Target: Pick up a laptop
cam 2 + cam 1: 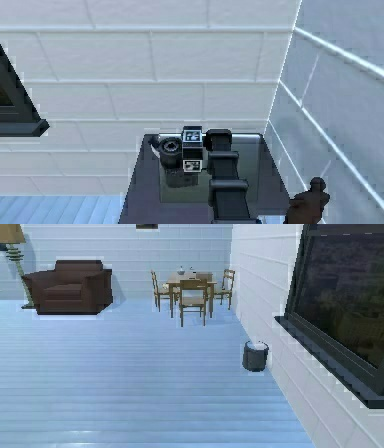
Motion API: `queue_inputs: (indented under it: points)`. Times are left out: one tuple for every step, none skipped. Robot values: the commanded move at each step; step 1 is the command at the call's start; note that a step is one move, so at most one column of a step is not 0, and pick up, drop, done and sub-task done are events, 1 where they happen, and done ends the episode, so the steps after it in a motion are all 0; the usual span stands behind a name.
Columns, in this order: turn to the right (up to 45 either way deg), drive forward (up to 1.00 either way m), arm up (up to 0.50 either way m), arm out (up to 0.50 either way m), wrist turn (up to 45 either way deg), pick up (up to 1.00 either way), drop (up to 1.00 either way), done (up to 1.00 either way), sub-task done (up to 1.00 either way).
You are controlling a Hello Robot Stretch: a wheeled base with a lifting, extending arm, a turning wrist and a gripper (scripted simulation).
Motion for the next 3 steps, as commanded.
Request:
queue_inputs:
  points:
    - [0.0, 0.00, -0.30, 0.00, 0.0, 0.00, 0.00, 0.00, 0.00]
    - [0.0, 0.00, 0.00, 0.00, 0.0, 1.00, 0.00, 0.00, 0.00]
    - [0.0, 0.00, 0.10, 0.00, 0.0, 0.00, 0.00, 0.00, 0.00]
